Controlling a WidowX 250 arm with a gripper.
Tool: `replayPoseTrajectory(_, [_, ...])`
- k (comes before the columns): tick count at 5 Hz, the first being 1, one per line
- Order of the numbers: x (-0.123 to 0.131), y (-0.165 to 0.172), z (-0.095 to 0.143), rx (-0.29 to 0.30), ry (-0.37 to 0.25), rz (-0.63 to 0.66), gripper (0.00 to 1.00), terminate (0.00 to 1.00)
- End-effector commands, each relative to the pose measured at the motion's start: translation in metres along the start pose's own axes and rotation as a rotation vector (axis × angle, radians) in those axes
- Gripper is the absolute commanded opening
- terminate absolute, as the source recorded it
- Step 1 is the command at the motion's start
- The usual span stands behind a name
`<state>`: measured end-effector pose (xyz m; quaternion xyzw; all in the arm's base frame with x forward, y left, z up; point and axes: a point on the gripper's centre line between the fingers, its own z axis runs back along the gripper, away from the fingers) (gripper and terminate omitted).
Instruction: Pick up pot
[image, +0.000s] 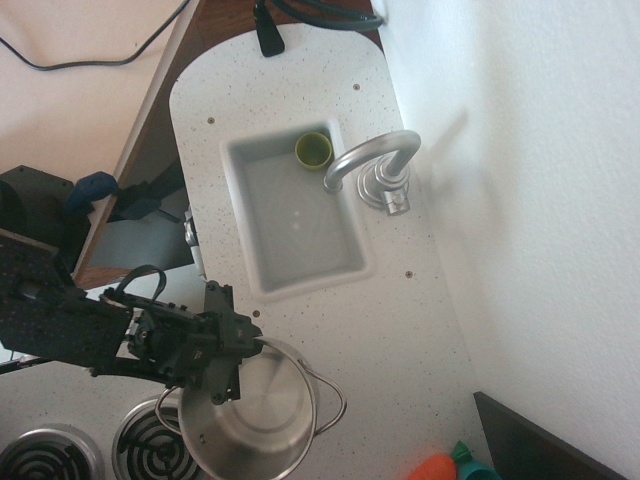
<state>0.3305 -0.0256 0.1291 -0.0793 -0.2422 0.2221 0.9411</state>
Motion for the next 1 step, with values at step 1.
replayPoseTrajectory(1, [0.0169, -0.0110, 0.0196, -0.045, -0.073, 0.005, 0.00, 1.00])
